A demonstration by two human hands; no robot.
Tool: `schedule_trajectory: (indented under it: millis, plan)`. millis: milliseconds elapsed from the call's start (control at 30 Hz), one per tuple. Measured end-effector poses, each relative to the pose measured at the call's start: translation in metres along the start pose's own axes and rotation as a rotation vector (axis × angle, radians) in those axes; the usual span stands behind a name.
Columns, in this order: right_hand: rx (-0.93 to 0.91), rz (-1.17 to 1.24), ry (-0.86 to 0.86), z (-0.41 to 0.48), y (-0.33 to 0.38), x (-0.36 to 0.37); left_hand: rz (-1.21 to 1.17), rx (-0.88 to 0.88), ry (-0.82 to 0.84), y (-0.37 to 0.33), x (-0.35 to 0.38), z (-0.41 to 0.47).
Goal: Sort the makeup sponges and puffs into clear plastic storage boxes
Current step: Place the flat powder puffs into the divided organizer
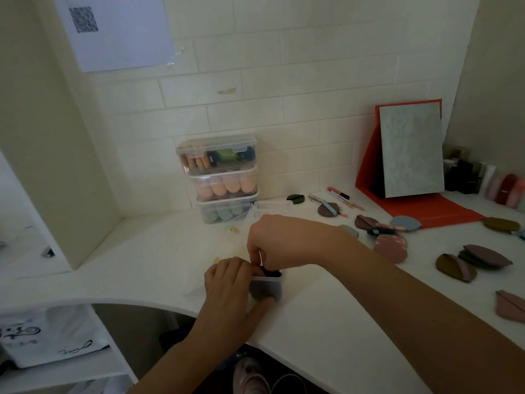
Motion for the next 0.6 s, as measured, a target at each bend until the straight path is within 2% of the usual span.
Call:
schedule_trajectory:
  millis: [233,333,433,600]
  plan:
    - [0.006,-0.115,-0.028,0.002,0.007,0.004,-0.024,-0.018,-0.004,-0.002,-0.001,-0.001]
    - [0.022,0.016,0.034,-0.001,-0.001,0.004,-0.03,-0.013,-0.003,-0.002,-0.003,-0.001]
    - [0.08,0.252,0.108,-0.008,-0.01,0.005,-0.031,-0.02,0.007,-0.003,-0.004,-0.001]
    - [0.013,0.035,-0.043,-0.002,0.003,-0.002,-0.022,-0.019,0.028,-0.003,-0.002,-0.001]
Point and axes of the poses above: each hand's wrist, its own z-axis towards the middle knuckle, its own x-axis out of the palm, y = z × x, the point moved 8 cm from there along z, towards the middle knuckle, and after that the axes turned 4 degrees about -y, right-handed, at the moved point
